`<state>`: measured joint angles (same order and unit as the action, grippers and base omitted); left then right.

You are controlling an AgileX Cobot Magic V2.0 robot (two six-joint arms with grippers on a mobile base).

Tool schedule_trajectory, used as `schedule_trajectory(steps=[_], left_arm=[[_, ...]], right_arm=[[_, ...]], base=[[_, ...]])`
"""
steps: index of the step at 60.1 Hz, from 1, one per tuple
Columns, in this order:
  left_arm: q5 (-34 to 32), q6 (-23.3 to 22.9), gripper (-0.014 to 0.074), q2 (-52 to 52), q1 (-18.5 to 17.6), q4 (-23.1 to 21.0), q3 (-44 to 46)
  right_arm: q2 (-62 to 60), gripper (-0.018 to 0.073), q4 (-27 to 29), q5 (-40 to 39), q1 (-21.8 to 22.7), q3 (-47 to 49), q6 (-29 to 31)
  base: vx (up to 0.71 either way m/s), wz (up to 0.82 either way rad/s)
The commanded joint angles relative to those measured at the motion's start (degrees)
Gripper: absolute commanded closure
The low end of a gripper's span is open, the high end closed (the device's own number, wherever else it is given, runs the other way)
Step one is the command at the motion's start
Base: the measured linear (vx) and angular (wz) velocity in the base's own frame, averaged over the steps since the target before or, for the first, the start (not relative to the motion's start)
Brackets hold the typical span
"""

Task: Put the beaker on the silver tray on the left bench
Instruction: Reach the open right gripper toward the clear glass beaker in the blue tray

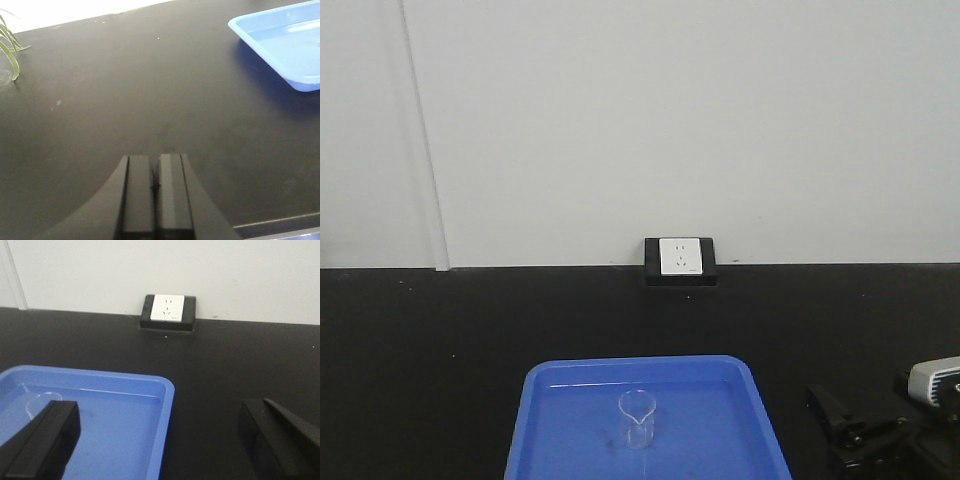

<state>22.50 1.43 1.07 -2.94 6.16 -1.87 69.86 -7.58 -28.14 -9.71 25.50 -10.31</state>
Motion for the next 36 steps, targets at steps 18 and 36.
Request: schedule_trajectory(steps=[18, 36], left_arm=[[-4.75, -0.11, 0.0595, 0.41, -0.41, -0.03, -1.14], [-4.75, -0.11, 0.0595, 0.41, -0.41, -0.03, -1.14]], right_arm=[[16.47, -0.0085, -16.37, -23.19, 0.09, 6.0, -8.37], [35.65, -0.0078, -31.24, -29.98, -0.68, 18.94, -13.63]], base=[[0.0, 0.0], [0.0, 0.0]])
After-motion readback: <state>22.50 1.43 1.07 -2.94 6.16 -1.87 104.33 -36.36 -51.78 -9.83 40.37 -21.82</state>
